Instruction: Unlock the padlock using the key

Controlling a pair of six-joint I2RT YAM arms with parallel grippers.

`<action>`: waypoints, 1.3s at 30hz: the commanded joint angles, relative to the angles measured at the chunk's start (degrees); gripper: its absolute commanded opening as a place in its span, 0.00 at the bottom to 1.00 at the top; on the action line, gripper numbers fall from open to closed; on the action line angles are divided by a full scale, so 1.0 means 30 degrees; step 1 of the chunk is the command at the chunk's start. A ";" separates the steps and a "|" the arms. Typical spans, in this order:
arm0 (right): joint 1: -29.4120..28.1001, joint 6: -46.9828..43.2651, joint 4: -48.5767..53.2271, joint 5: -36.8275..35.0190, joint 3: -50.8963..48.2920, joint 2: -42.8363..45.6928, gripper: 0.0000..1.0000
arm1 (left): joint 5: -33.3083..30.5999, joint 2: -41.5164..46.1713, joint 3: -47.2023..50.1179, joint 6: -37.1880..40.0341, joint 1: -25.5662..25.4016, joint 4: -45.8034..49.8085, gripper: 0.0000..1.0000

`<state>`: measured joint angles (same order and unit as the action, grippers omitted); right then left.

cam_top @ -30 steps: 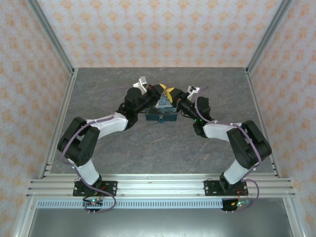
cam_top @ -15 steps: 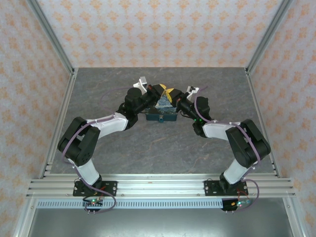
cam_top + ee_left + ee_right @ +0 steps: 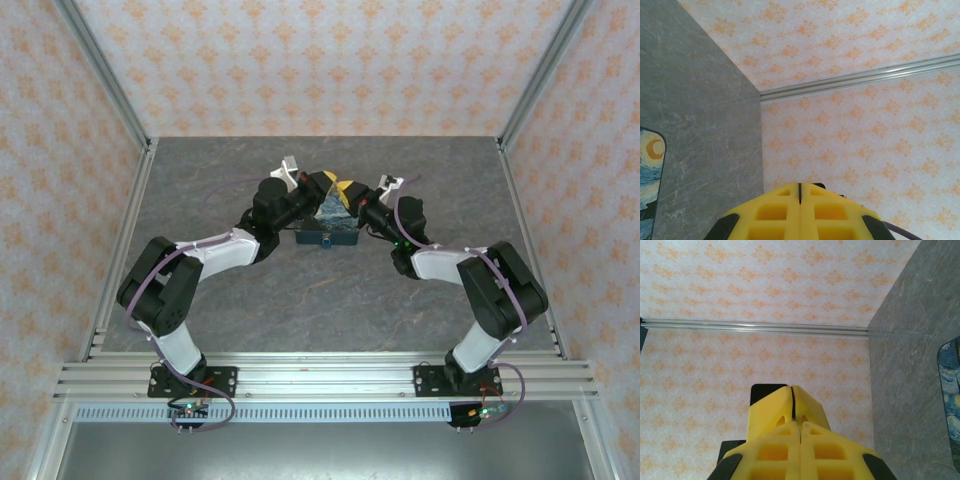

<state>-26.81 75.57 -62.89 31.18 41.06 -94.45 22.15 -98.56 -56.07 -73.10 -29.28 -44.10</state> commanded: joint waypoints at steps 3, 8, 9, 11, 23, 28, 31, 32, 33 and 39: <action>0.0226 -0.1124 -0.0806 0.0431 -0.0725 0.0991 0.00 | 0.0328 0.0058 -0.0155 -0.0010 -0.0214 0.0706 0.27; 0.0465 -0.1992 0.0191 0.0635 -0.1508 0.1910 0.00 | 0.0167 0.1182 0.0400 0.0038 0.0405 0.1517 0.61; 0.0495 -0.2141 0.0344 0.0729 -0.1692 0.2108 0.00 | 0.0190 0.1577 0.0457 0.0177 0.0568 0.1986 0.63; 0.0654 -0.2546 0.0724 0.0991 -0.1970 0.2469 0.00 | 0.0372 0.2338 0.0397 0.0751 0.0801 0.3397 0.68; 0.1602 -0.4887 0.5976 0.0907 -0.3861 0.5849 0.00 | 0.0095 0.5562 -0.3709 1.0559 0.0662 1.9532 0.87; 0.1706 -0.4556 0.8412 0.0530 -0.3873 0.6598 0.00 | -0.4683 0.6404 -0.2392 1.2945 -0.1348 2.1870 0.92; 0.1728 -0.4041 0.9152 0.0545 -0.3603 0.6468 0.00 | -0.4745 0.6782 -0.0394 1.2284 -0.1520 2.0746 0.89; 0.1726 -0.3938 0.9267 0.0753 -0.3443 0.6335 0.00 | -0.4665 0.6800 0.0335 1.2091 -0.1520 2.0162 0.86; 0.1728 -0.3859 0.9175 0.1024 -0.3304 0.6186 0.00 | -0.4488 0.6801 0.1097 1.1872 -0.1520 1.9380 0.84; 0.1704 -0.4593 1.2612 0.0331 -0.2675 0.6934 0.00 | -0.4013 0.6822 0.4570 1.1048 -0.1520 1.4473 0.80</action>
<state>-21.91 63.02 -31.55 33.54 31.07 -75.92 11.68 -79.11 -44.77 -39.18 -33.98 8.86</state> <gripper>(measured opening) 0.043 0.805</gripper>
